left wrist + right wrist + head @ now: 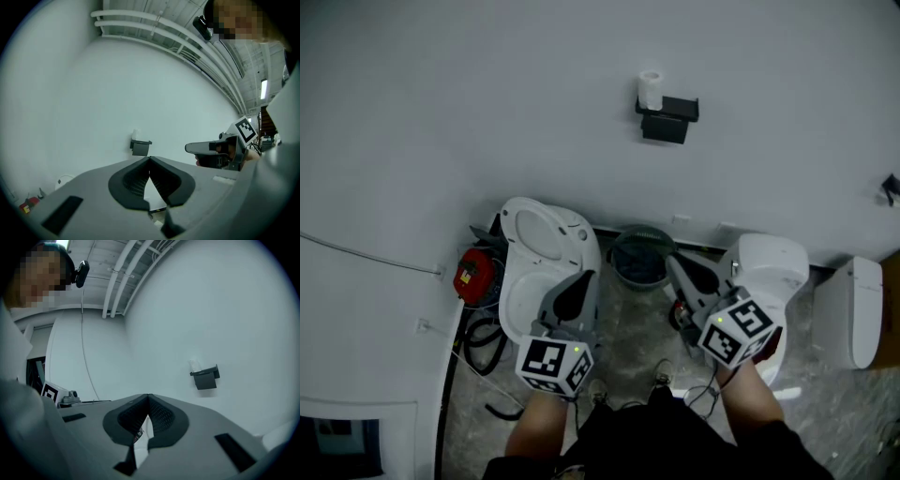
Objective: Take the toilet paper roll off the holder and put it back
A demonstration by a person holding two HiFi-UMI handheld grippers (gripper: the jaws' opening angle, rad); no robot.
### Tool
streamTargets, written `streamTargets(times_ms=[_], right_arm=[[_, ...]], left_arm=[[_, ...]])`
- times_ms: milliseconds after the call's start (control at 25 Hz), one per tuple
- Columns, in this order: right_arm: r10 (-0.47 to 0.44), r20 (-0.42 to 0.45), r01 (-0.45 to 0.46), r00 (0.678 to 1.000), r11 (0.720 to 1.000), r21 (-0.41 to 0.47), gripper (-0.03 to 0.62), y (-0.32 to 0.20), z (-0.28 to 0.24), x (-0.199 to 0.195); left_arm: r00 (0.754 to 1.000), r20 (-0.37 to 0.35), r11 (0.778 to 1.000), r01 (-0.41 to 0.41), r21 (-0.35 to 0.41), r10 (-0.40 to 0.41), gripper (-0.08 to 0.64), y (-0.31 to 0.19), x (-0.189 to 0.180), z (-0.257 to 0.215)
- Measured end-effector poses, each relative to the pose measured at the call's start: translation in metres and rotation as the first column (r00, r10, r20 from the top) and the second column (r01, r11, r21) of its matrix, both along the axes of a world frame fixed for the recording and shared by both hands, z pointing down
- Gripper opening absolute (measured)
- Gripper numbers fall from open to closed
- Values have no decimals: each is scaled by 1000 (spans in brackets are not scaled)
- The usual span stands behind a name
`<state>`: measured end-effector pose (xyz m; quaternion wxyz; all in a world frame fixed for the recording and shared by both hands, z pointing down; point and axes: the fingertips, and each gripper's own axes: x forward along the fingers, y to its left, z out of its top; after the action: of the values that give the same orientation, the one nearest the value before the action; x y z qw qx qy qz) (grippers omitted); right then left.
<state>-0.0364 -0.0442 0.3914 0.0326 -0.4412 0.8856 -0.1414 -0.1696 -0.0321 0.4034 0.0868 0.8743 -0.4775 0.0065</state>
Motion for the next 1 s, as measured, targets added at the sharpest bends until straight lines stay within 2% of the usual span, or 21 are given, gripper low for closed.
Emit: streamTargets(times_ms=[200,360,520,680,1000], right_arm=[[75,-18,-75,997,997,6,-2,29,-4,-46],[158,-33,-157,987,987,20,-2,57,-8,-66],[234,-58,-233,970,972,30,-2,83,-17,-64],[286,-67,-283,956,958,44,-2,110,-28,-54],[310,-70,-307,948,951,48,-2,145,-31,-24]], left_arm=[[998,-17,998,-64,14,64,5,17,-50,-5],[989,-32,989,-144,29,145,5,29,-67,-7],[970,-55,971,-233,46,235,5,42,-58,-17],[955,-62,955,-286,74,291,5,62,-46,-31],[944,-49,943,-323,76,327,5,95,-11,-35]])
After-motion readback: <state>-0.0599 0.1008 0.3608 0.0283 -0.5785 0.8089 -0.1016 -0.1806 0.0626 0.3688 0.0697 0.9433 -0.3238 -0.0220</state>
